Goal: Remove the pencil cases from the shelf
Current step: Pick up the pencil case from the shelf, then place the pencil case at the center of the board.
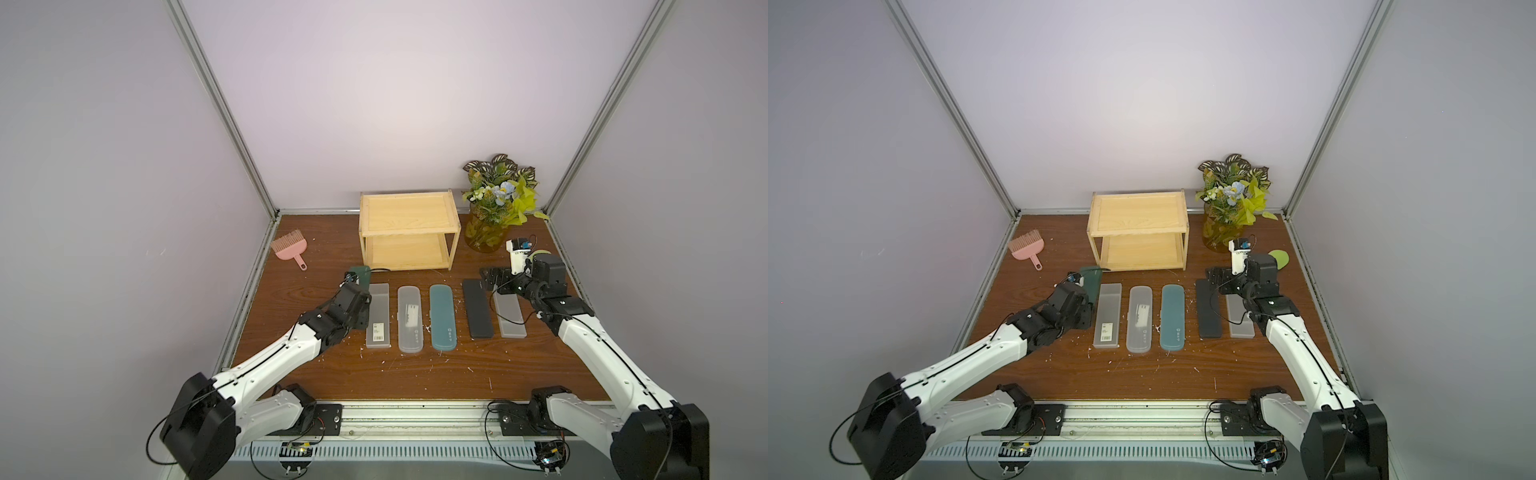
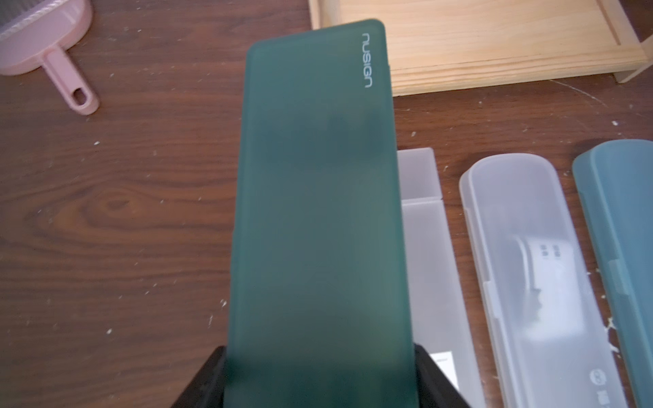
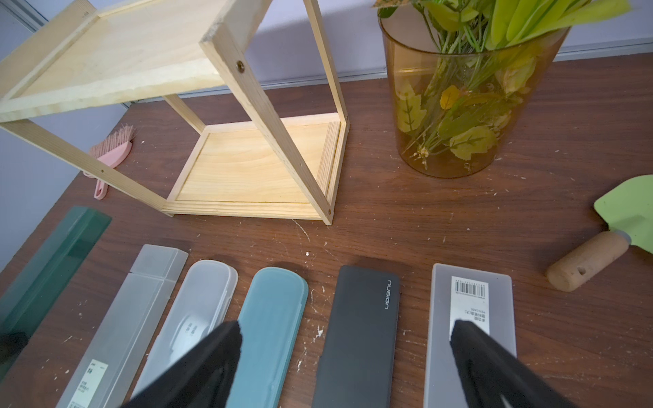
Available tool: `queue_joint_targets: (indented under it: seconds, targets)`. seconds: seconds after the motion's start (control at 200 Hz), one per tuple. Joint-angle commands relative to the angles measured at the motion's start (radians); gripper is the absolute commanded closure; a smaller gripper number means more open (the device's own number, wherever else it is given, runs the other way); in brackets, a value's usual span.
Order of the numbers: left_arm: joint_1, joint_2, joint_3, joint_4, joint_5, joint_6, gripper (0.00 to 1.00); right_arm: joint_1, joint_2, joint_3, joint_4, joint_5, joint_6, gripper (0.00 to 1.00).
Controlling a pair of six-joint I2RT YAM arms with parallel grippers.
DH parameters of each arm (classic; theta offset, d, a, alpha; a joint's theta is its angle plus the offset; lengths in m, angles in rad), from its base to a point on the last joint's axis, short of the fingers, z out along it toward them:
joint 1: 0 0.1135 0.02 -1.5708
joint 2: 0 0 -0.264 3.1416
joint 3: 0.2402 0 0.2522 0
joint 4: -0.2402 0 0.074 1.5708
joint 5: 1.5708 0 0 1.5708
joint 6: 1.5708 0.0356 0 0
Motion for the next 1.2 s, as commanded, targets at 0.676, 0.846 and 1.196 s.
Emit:
queue_joint_targets:
  seconds: [0.676,0.846,1.196]
  targets:
    - [0.000,0.056,-0.089,-0.012,-0.136,-0.081,0.51,0.005,-0.007,-0.008,0.045,-0.033,0.014,0.01]
    - [0.001,0.063,-0.135,0.060,-0.102,-0.058,0.51,0.005,-0.005,-0.008,0.041,-0.030,0.014,0.01]
    - [0.029,0.045,-0.208,0.135,-0.047,-0.064,0.50,0.004,-0.001,-0.008,0.038,-0.030,0.014,0.01]
